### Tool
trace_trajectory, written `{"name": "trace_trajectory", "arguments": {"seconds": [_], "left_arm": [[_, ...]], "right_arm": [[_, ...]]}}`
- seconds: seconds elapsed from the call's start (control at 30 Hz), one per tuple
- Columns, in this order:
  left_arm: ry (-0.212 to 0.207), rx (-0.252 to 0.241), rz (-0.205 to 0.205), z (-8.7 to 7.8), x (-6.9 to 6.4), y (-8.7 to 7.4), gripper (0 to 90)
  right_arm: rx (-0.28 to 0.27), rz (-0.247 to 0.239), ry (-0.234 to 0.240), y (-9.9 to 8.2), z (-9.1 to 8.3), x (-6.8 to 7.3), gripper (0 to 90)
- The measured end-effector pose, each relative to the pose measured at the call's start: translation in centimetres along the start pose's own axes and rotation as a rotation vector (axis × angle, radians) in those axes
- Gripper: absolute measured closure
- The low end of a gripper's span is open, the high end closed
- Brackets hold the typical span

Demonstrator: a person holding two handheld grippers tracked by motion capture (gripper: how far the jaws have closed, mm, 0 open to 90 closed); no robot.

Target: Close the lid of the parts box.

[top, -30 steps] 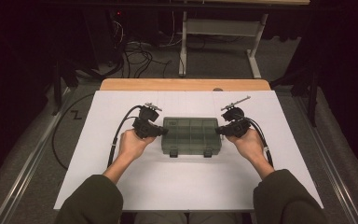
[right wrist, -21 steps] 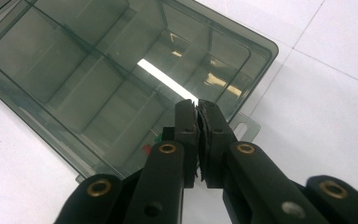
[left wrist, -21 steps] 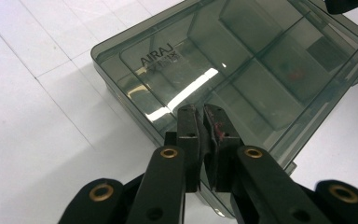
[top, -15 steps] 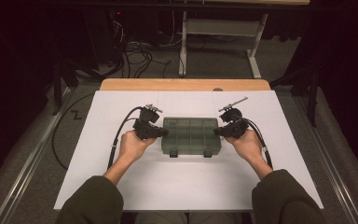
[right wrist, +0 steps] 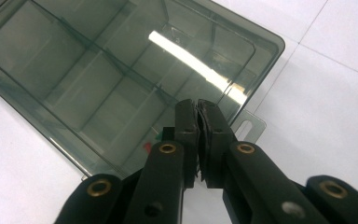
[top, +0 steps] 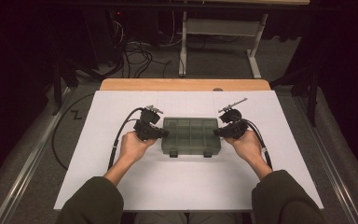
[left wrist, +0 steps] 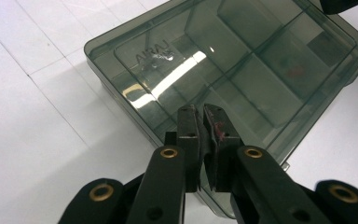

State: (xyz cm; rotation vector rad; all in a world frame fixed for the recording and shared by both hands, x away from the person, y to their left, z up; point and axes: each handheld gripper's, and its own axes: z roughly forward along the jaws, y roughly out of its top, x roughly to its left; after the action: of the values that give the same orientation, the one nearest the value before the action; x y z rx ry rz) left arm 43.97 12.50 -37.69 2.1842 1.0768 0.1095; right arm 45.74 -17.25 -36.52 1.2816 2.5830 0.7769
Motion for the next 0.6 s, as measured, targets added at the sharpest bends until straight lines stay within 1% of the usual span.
{"name": "trace_trajectory", "arguments": {"seconds": [0.1,0.3,0.6], "left_arm": [[0.006,0.004,0.005,0.18,-0.08,-0.07,85.2],[-0.003,0.002,-0.001,0.27,0.0,-0.28,85.3],[0.01,0.002,0.01,0.21,-0.23,-0.28,84.3]], "right_arm": [[0.005,0.0,-0.002,-0.06,0.15,0.03,89.1],[0.006,0.001,0.003,-0.08,0.16,-0.01,89.1],[0.006,-0.009,-0.004,-0.1,0.12,0.06,88.5]]}}
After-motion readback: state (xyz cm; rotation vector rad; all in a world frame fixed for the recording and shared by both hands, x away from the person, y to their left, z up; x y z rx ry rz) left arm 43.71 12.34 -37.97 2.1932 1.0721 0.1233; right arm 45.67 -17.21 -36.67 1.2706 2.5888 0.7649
